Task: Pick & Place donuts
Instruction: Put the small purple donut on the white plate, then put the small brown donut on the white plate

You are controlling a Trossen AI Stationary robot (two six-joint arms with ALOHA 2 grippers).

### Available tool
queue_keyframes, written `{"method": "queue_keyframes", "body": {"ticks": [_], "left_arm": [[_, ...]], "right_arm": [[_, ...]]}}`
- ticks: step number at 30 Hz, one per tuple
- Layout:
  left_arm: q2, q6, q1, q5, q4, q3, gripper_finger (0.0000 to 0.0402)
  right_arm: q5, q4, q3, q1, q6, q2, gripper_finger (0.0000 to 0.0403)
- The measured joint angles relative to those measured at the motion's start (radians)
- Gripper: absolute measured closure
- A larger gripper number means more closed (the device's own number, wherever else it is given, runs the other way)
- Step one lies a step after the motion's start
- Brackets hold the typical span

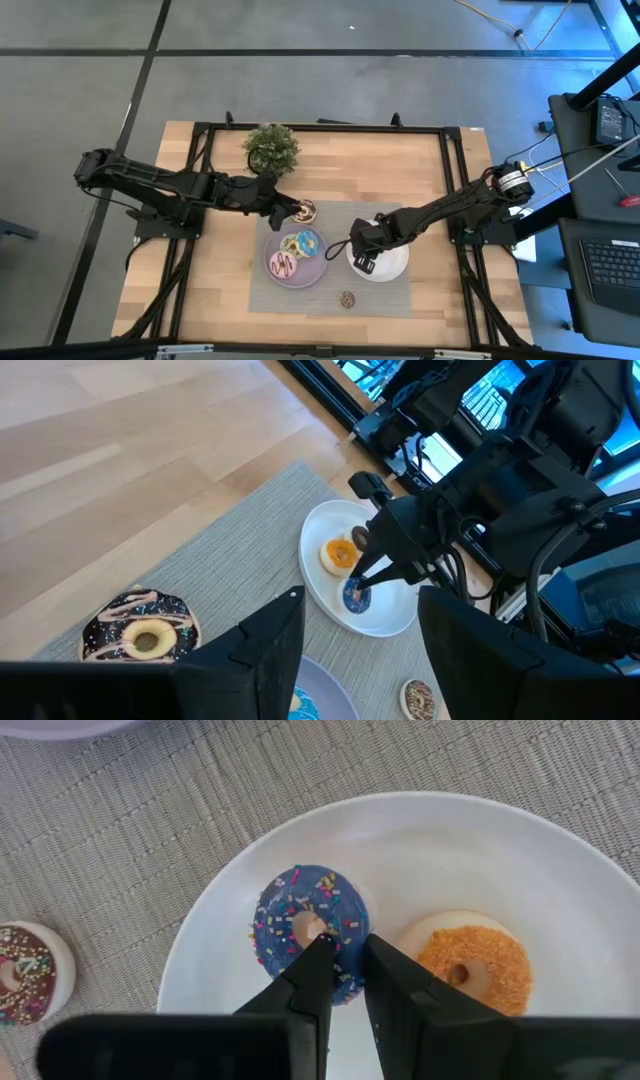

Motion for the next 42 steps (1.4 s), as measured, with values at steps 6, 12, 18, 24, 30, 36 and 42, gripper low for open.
{"method": "queue_keyframes", "body": {"ticks": [6,12,18,24,30,36,42], "left_arm": [[0.0,-0.003,0.0,0.0,0.0,0.0,0.0214],[0.0,-0.002,-0.001,0.0,0.0,0.0,0.021],[0.0,-0.001,-0.012,0.0,0.0,0.0,0.0213],[0.0,0.001,-0.02,-0.007,0.0,0.0,0.0213],[0.0,0.001,-0.025,-0.008,-0.001,0.0,0.021],[0.0,0.029,-0.024,-0.009,0.0,0.0,0.0214],[0.0,0.052,-0.024,-0.008,-0.011,0.0,0.0211]], "right_arm": [[-0.001,-0.001,0.0,0.0,-0.003,0.0,0.0305],[0.0,-0.008,0.0,0.0,0.0,-0.011,0.0265],[0.058,-0.034,0.0,0.002,0.017,-0.121,0.0258],[0.064,0.152,0.002,0.062,-0.051,-0.197,0.0257],[0.063,0.277,0.002,0.165,-0.207,-0.135,0.0257],[0.046,0.352,0.002,0.223,-0.238,-0.036,0.0257],[-0.023,0.442,0.002,0.258,-0.239,0.063,0.0257]]}}
